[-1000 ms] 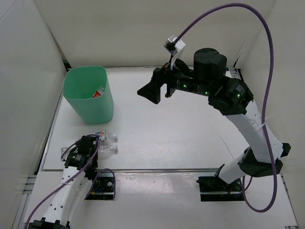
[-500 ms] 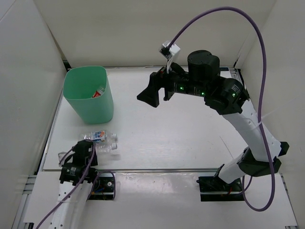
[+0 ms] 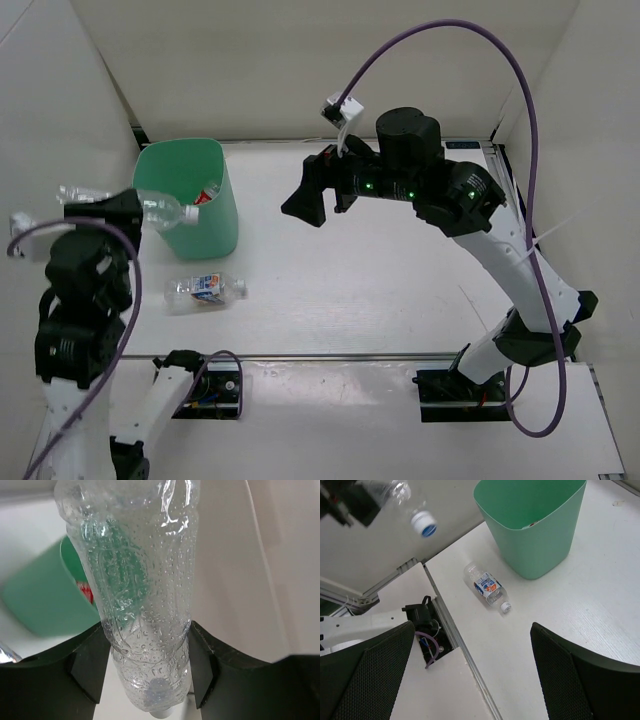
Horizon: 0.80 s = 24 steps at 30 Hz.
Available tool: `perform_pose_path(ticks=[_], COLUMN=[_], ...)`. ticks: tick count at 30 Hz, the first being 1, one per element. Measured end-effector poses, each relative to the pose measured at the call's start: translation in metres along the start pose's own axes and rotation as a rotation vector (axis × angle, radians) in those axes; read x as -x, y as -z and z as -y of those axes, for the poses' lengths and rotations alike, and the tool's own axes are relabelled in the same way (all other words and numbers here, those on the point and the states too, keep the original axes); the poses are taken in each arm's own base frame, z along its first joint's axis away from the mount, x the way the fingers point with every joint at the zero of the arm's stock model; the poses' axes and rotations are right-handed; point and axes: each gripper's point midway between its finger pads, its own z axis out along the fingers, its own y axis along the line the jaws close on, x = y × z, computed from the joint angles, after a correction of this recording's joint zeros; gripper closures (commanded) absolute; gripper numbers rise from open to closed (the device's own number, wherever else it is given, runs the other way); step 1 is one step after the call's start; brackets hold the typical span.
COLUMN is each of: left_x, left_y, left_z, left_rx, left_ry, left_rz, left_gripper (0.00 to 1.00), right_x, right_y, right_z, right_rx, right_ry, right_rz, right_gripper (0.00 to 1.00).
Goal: Put the plastic bottles in the bin
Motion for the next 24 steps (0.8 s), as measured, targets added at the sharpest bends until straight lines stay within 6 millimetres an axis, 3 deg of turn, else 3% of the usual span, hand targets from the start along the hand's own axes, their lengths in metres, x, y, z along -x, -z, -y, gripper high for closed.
perform_pose_path(ticks=[4, 8, 10, 12, 13, 14, 16, 19, 22, 24], left_x=[0.000, -0.031, -0.050, -0.065, -0.069, -0.070, -0.063, -0.039, -0.009, 0.006], left_y=[-0.063, -0.140, -0.172, -0.191, -0.196, -0.199, -0.196, -0.169, -0.107, -0.059], left_z=[0.037, 0.028, 0.008, -0.010, -0.016, -0.020, -0.009, 0.033, 0.053, 0.040], left_rx=[0.031, 0.177, 0.269, 0.341, 0.365, 0.382, 0.378, 0.259, 0.084, -0.013], left_ry=[-0.246, -0.492, -0.612, -0.711, -0.748, -0.770, -0.781, -0.667, -0.439, -0.287], left_rz=[0.091, 0.124, 0.114, 0.099, 0.095, 0.098, 0.118, 0.162, 0.164, 0.152], left_gripper=[0.60, 0.58, 0.41, 0.08, 0.00, 0.00, 0.00, 0.00, 0.00, 0.00], right_x=[0.000, 0.000, -0.002, -0.006, -0.010, -0.012, -0.013, -0.013, -0.017, -0.020], right_y=[-0.001, 0.001, 0.005, 0.010, 0.014, 0.018, 0.027, 0.039, 0.048, 0.049], right_z=[0.000, 0.002, 0.004, 0.006, 0.008, 0.009, 0.011, 0.013, 0.015, 0.016], right_rx=[-0.001, -0.012, -0.028, -0.042, -0.053, -0.065, -0.086, -0.111, -0.134, -0.140], right_ry=[-0.005, -0.007, -0.008, -0.010, -0.011, -0.011, -0.011, -0.012, -0.026, -0.032], right_rz=[-0.002, 0.002, 0.003, 0.002, -0.002, -0.001, 0.007, 0.027, 0.031, 0.027], right_gripper=[0.00, 0.00, 0.00, 0.00, 0.00, 0.00, 0.00, 0.00, 0.00, 0.00])
